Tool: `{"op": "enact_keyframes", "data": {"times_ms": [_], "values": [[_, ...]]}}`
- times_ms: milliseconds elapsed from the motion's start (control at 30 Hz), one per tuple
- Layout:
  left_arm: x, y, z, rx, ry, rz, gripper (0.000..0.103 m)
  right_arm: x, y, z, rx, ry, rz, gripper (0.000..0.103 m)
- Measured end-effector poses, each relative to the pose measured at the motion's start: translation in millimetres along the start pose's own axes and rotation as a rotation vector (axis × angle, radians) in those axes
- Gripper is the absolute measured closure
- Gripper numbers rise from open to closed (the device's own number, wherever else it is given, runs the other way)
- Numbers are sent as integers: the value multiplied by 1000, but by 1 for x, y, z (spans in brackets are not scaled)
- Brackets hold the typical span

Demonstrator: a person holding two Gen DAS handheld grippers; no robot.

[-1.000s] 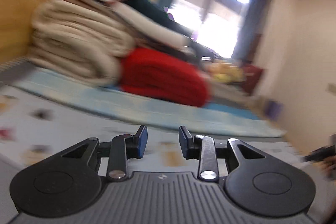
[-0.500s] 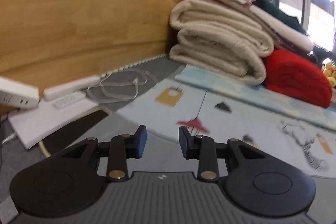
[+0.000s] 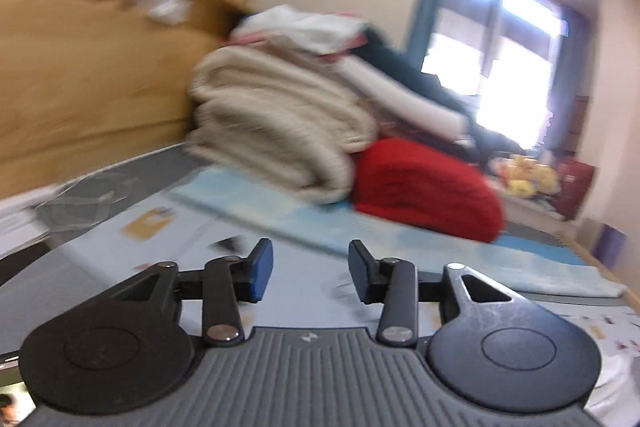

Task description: Fold small clothes

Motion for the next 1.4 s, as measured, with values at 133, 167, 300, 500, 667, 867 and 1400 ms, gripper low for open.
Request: {"op": "enact_keyframes", "data": {"times_ms": [133, 167, 300, 500, 667, 867, 1400], "values": [[-10, -116, -15, -46, 26, 68, 43, 14, 6, 1, 21, -26, -33, 94], [-15, -143, -16, -52, 39, 88, 43, 18, 5, 2, 28, -30, -38, 92], [-31, -234, -7, -60, 106, 145, 43, 34, -4, 9, 31, -35, -55, 87], [-70, -319, 61, -160, 247, 219, 59, 52, -36, 19, 46, -36, -31, 87], [-123, -333, 138, -363, 560, 126, 95, 50, -69, 27, 73, 5, 3, 87], [-169, -303, 175, -321, 742, 85, 94, 15, -67, 44, 131, 135, -31, 87], [-221, -317, 201, -361, 781, 207, 76, -72, -34, 62, 234, 308, -5, 71]]}}
Point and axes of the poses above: each gripper's, at about its wrist camera, not at the fingertips, and x roughly against the way its jaws point, y to its left, z to its underside, the point moved 7 cm from there along -x, roughly the way its jaws point, and after that the axes turned 8 degrees about y, right-handed, at the moved point
